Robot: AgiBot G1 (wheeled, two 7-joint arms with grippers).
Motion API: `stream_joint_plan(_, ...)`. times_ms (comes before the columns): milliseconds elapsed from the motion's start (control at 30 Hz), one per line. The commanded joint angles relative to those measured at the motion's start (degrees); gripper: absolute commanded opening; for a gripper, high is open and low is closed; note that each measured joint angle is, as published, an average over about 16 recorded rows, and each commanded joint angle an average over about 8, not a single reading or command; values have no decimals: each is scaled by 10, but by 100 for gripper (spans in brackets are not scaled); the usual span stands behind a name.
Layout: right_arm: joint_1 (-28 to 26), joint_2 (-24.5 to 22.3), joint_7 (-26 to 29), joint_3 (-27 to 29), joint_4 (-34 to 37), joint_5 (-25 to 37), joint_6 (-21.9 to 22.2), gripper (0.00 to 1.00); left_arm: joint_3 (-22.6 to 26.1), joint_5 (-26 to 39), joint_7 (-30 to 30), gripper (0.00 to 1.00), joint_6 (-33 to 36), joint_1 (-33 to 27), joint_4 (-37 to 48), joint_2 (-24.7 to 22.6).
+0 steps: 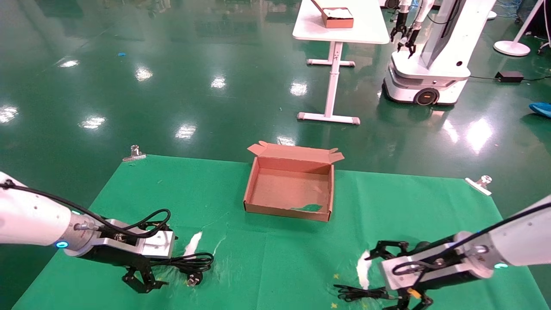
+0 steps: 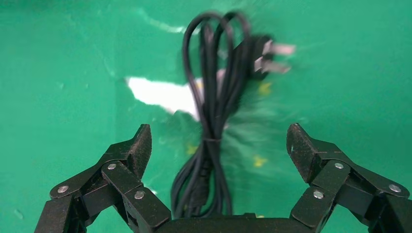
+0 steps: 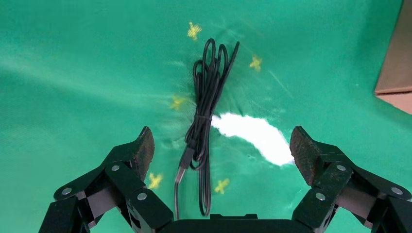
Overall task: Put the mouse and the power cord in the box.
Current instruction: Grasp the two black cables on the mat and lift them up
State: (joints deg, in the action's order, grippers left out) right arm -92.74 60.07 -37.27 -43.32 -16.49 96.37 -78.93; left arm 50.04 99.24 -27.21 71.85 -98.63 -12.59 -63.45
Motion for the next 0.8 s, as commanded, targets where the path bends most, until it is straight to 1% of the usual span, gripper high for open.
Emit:
stream_joint_plan(33, -6, 17, -18, -4, 30, 7, 13, 100, 1, 4, -10, 100, -29, 3, 21, -10)
stream_joint_plan(200, -14, 35, -45, -6, 76, 11, 26, 100, 1, 6, -31, 100, -58, 4, 51, -20)
stream_joint_plan(367, -19, 44, -62, -6, 108, 10, 34, 100, -1, 4, -47, 100, -66, 5, 73, -26)
stream_joint_plan(400, -19, 46, -64, -5, 114, 10, 35, 98, -1, 4, -51, 100, -66, 6, 76, -27)
stream_joint_plan(433, -20, 47, -66, -5, 119, 10, 37, 88, -2, 3, -53, 100, -66, 6, 79, -27)
stream_joint_plan(467, -20, 48, -67, -5, 123, 10, 38, 76, -3, 1, -56, 100, -65, 6, 82, -27)
stream_joint_plan(500, -20, 49, -69, -5, 126, 10, 39, 63, -3, 0, -58, 94, -65, 6, 84, -27)
stream_joint_plan(533, -21, 50, -70, -5, 129, 10, 40, 51, -4, -1, -60, 83, -65, 6, 86, -27)
stream_joint_plan(633, -23, 53, -73, -6, 138, 11, 42, 13, -7, -5, -66, 45, -66, 5, 93, -27)
stream_joint_plan(667, -23, 54, -73, -6, 140, 12, 43, 3, -8, -6, -67, 33, -66, 4, 95, -26)
stream_joint_plan(700, -24, 54, -74, -7, 142, 12, 43, 0, -8, -6, -68, 20, -66, 4, 96, -26)
stream_joint_plan(733, -24, 55, -74, -7, 143, 13, 44, 0, -8, -7, -69, 8, -66, 4, 97, -26)
stream_joint_plan(767, -25, 55, -74, -7, 144, 13, 44, 0, -9, -7, -70, 2, -67, 4, 98, -26)
stream_joint_plan(800, -25, 56, -75, -7, 145, 13, 45, 0, -9, -8, -70, 0, -67, 3, 99, -26)
